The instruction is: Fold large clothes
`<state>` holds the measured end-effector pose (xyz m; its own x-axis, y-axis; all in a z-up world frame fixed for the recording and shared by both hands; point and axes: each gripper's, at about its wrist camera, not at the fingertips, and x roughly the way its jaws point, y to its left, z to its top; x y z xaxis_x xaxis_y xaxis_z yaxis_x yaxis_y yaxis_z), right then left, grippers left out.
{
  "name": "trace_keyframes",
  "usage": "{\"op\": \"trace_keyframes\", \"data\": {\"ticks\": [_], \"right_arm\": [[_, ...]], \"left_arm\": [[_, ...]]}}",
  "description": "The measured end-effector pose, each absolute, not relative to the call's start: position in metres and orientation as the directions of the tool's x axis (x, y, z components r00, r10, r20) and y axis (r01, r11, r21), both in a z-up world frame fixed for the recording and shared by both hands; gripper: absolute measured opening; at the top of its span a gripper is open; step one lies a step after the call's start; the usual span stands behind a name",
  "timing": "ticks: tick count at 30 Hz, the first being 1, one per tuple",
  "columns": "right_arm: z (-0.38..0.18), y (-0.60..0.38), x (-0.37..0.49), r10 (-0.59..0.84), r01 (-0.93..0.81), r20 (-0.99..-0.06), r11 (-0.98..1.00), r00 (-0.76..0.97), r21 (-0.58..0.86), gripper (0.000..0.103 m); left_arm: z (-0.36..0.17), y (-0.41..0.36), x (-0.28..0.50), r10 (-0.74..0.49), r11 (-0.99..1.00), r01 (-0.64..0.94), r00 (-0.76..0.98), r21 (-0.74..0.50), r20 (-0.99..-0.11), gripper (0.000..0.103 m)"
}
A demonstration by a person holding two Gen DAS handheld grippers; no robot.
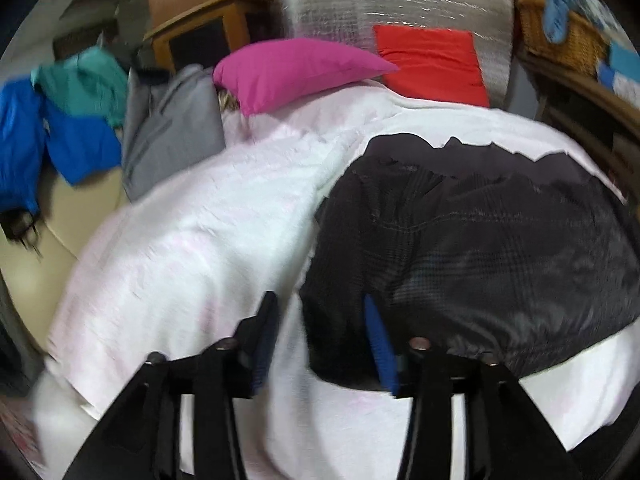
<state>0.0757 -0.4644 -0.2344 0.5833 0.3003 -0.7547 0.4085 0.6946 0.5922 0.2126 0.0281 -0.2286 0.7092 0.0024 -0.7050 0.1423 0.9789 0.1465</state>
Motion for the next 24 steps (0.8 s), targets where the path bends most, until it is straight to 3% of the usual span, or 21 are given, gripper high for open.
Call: {"op": "trace_keyframes", "data": {"ticks": [1, 3, 6, 9, 18, 24], "right_arm": [[-0.226, -0.472, 0.071, 0.300, 0.395, -0.740, 0.693, 0.602, 0.603, 0.067], [-0.212, -0.485, 0.068, 0.284, 0.386, -0.717, 0.688, 0.637, 0.615, 0.078], [-0.196, -0.502, 0.078, 0.235, 0.386, -0.704, 0.700, 0.670, 0.601, 0.079], [-0.195, -0.513, 0.104, 0.231, 0.390, -0.699, 0.693, 0.676, 0.606, 0.080], [-0.246, -0.514, 0.196, 0.255, 0.443, -0.746, 0.670, 0.616, 0.595, 0.080], [-0.286, -0.525, 0.221, 0.336, 0.477, -0.740, 0.596, 0.583, 0.646, 0.083]], "left_arm": [[-0.225, 0.028, 0.212, 0.009, 0.973, 0.154, 0.713, 0.170, -0.701, 0.063], [-0.216, 0.030, 0.218, 0.013, 0.959, 0.188, 0.713, 0.210, -0.701, 0.067], [-0.208, 0.032, 0.241, -0.020, 0.933, 0.283, 0.659, 0.223, -0.752, 0.075], [-0.203, 0.036, 0.272, -0.046, 0.929, 0.317, 0.609, 0.190, -0.792, 0.076], [-0.240, 0.041, 0.353, -0.237, 0.956, 0.258, 0.413, -0.137, -0.879, 0.076], [-0.272, 0.023, 0.368, -0.331, 0.934, 0.242, 0.319, -0.262, -0.888, 0.076]]}}
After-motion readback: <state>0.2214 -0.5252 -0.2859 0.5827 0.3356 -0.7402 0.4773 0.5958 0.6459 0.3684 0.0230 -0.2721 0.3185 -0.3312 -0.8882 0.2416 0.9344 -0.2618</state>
